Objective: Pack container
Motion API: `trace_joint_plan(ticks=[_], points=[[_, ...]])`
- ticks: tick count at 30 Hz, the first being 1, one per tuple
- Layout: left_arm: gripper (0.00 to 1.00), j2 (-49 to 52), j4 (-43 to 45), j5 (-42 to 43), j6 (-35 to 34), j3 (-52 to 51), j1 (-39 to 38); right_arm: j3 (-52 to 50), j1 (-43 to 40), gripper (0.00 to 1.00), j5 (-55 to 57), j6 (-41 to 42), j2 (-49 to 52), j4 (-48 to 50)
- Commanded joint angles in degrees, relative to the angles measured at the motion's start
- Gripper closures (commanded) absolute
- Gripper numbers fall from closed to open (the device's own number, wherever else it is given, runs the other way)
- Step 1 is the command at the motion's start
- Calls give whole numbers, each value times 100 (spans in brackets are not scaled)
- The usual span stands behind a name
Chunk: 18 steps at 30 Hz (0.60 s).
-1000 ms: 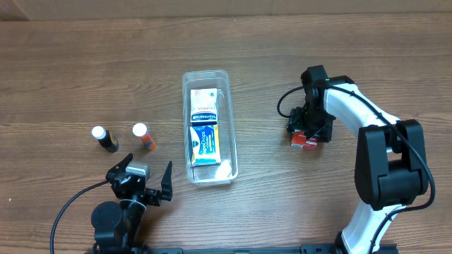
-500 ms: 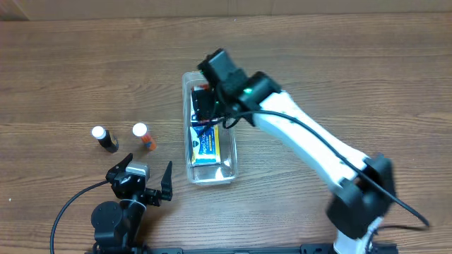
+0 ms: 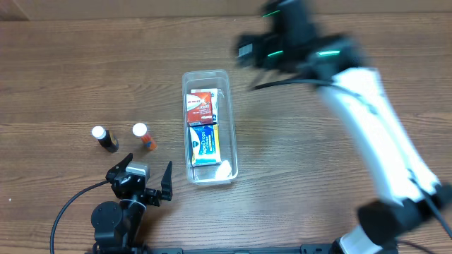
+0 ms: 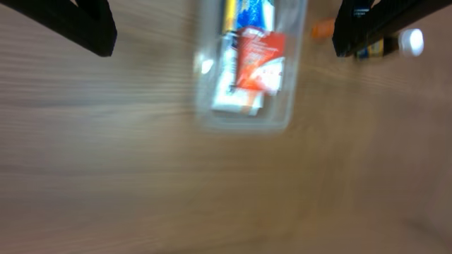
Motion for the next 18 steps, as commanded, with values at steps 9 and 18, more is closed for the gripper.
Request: trace_joint_plan(ticks=[9, 18], points=[[0, -39, 83, 63, -61, -48, -37, 125, -2632, 0, -992, -20, -577, -1851], [0, 3027, -2212, -1703, -1086, 4411, -31, 125, -2632, 0, -990, -20, -577, -1849]])
